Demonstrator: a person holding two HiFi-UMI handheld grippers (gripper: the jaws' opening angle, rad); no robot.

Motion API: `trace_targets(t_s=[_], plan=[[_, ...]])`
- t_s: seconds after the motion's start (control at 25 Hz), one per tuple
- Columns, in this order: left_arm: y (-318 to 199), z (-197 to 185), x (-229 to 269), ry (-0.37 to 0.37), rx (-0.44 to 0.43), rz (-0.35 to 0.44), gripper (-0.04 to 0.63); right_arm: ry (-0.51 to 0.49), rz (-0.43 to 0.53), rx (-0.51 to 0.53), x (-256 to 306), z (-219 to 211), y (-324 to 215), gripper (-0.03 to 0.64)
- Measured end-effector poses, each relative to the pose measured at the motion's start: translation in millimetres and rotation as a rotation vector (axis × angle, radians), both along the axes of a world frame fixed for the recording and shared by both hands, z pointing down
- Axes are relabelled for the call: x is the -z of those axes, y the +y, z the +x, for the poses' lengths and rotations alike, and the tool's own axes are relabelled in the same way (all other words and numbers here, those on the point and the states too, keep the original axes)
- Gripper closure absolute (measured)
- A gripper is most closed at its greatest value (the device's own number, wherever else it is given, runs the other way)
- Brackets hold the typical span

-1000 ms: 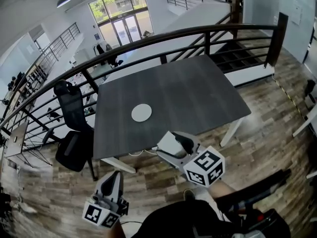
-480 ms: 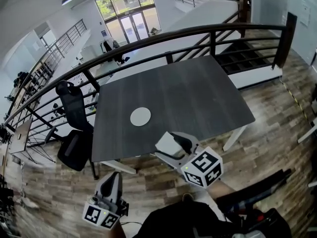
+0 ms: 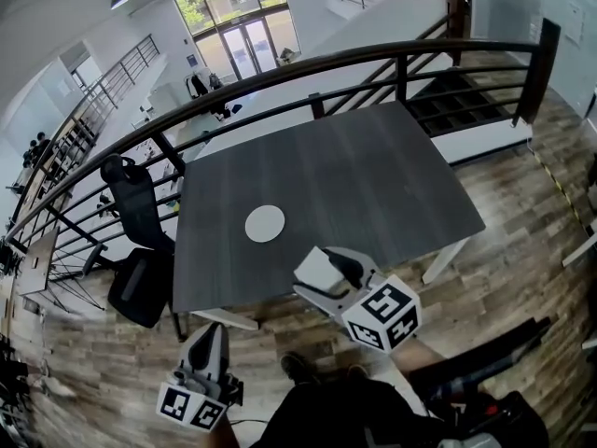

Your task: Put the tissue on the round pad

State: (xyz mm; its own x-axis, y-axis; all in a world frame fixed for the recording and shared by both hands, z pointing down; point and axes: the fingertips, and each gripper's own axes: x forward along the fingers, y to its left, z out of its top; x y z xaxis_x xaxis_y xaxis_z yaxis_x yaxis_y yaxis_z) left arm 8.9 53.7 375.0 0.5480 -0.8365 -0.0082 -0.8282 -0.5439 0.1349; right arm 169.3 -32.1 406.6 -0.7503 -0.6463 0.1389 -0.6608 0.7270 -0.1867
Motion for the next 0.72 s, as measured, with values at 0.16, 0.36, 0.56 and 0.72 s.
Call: trace_targets(t_s=[0.16,0.36,0.56,0.72], plan=[[-18.5,-8.3,0.8,-0.002,-0.020,0.016,0.592,0.005,0.002,-0.020,-2.2,-6.6,-14.1,0.293],[-46.5,-32.7,7.0,-0.007,-0.048,0.033,0.592,0.002,0.006,-0.034,6.0,-30.4,-35.1,0.293],[-77.3,-58.7,6.1,-0.021,-0.082,0.042,0.592,0.006,0.003,-0.050,5.4,-56.5,-59.6,0.293],[-97.7,-79.7,6.5,-0.011,-0.101,0.044,0.592,0.020,-0.003,-0.074,6.7,-75.8,-75.1,0.293]])
